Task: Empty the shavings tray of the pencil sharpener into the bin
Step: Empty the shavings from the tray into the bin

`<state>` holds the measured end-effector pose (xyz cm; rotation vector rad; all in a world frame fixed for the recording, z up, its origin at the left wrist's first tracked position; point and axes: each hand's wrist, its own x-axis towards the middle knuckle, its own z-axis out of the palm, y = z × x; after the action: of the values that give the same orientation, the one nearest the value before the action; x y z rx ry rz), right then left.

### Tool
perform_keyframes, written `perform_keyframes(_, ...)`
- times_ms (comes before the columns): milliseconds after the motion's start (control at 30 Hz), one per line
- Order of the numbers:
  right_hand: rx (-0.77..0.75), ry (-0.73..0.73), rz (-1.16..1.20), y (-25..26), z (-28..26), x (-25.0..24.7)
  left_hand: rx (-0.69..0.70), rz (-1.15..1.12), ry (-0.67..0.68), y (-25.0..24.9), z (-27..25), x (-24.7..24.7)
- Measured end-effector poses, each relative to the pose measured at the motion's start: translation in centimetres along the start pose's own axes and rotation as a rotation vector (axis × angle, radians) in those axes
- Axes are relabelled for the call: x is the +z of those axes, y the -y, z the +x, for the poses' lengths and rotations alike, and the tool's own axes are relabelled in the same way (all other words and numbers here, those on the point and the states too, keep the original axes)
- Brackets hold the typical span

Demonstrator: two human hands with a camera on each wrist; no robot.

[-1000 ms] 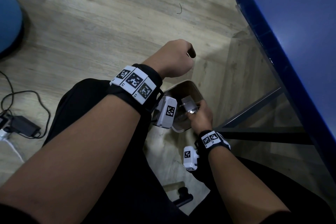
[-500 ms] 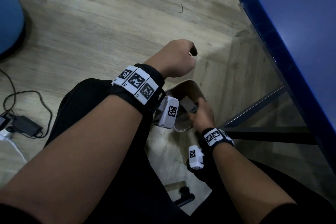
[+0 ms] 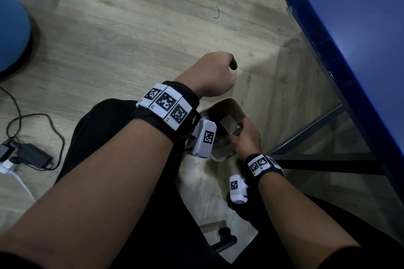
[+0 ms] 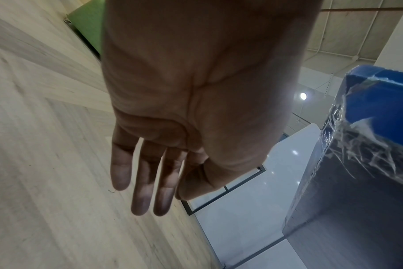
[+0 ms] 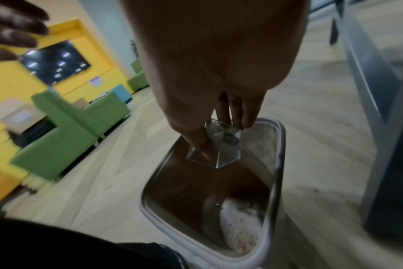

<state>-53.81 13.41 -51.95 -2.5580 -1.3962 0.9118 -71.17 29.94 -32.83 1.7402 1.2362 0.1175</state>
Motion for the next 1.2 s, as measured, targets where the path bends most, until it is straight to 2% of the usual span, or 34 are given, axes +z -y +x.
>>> perform_keyframes(467, -0.058, 0.062, -0.102, 1.3, -0.6, -0.9, 0.021, 0.048, 0.008, -0.2, -0.2, 0.0)
perform_keyframes(700, 0.111, 0.116, 0.081, 1.0, -1.0, -2.6, 0.024, 0.036, 0.033, 0.2, -0.4, 0.2)
perform_keyframes(933, 0.229, 0.069, 0.303, 1.4, -3.9, -7.3, 0.006, 0.033, 0.043, -0.3, -0.8, 0.8)
perform_keyframes(1067, 0.28, 0.062, 0.506, 1.2, -6.0, -9.7, 0.014, 0.083, 0.132, -1.8, -2.2, 1.7)
perform_keyframes(1200, 0.303, 0.106, 0.653, 1.9, -10.2, -13.1, 0.084, 0.31, 0.359, -4.9, -5.0, 2.6)
